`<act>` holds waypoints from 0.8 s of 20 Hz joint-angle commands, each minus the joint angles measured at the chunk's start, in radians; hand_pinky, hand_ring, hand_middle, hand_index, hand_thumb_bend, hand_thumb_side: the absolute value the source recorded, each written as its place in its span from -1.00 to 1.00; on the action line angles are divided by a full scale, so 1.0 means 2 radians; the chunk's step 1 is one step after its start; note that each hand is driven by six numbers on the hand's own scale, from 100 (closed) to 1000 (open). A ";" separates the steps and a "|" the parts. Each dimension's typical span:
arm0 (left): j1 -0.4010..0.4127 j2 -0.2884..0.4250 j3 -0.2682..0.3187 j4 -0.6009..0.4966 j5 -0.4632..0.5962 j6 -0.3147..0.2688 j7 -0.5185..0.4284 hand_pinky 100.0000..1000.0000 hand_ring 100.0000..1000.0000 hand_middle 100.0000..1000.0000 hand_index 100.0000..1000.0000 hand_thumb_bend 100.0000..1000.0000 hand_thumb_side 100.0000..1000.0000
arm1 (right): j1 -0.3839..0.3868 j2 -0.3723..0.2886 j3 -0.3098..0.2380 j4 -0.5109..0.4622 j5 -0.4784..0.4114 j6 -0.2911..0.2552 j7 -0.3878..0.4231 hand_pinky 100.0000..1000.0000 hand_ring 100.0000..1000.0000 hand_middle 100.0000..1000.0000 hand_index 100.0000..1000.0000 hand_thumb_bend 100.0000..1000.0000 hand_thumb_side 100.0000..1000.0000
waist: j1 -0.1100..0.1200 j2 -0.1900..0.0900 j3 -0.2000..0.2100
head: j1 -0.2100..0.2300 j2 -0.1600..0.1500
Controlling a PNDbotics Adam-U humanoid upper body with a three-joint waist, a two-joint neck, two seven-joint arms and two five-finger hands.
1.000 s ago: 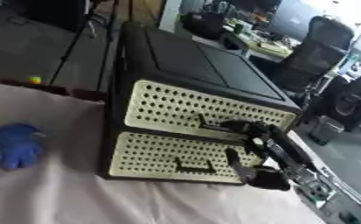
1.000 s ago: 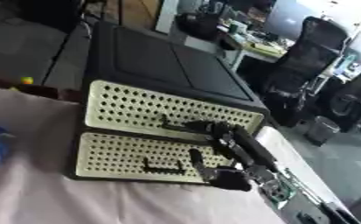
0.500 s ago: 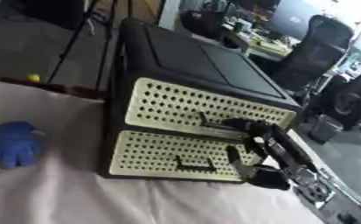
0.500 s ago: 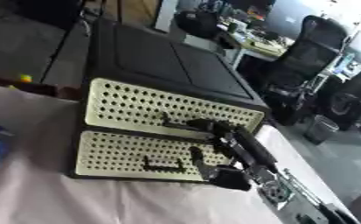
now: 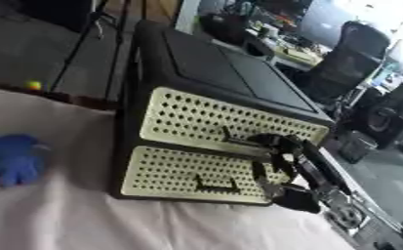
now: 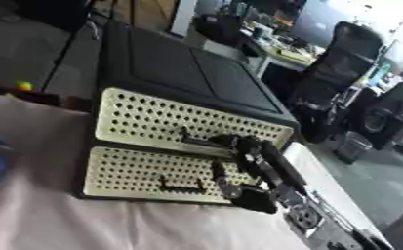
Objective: Pick up objects from table and place into drawer.
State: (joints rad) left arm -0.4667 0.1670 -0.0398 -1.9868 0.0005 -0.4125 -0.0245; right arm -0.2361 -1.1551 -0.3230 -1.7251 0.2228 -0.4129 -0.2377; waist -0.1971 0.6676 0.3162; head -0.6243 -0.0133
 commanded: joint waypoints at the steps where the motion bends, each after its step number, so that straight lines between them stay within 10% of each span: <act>1: -0.004 0.003 0.003 -0.007 0.002 0.002 0.001 0.03 -0.07 0.21 0.69 -0.84 1.00 | 0.007 -0.003 0.008 -0.002 0.035 -0.006 0.015 -0.16 -0.73 -0.90 0.05 -1.00 -0.03 | 0.000 -0.014 0.003 | -0.003 -0.011; 3: -0.004 0.003 0.003 -0.007 0.001 0.002 0.002 0.03 -0.07 0.21 0.70 -0.85 1.00 | 0.006 0.001 0.008 -0.005 0.047 -0.020 0.030 -0.07 -0.61 -0.76 0.07 -1.00 1.00 | -0.001 -0.012 0.003 | -0.004 -0.008; 16: 0.001 0.004 0.004 -0.007 0.001 0.008 0.003 0.03 -0.07 0.21 0.70 -0.85 1.00 | 0.009 0.000 0.004 -0.015 0.036 -0.016 0.008 -0.12 -0.60 -0.66 0.03 -1.00 1.00 | 0.000 -0.019 -0.009 | -0.011 0.003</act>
State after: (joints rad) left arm -0.4655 0.1672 -0.0337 -1.9872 0.0005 -0.3989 -0.0200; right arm -0.2270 -1.1361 -0.3260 -1.7397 0.2909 -0.4463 -0.2174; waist -0.2043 0.6606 0.3001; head -0.6425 -0.0097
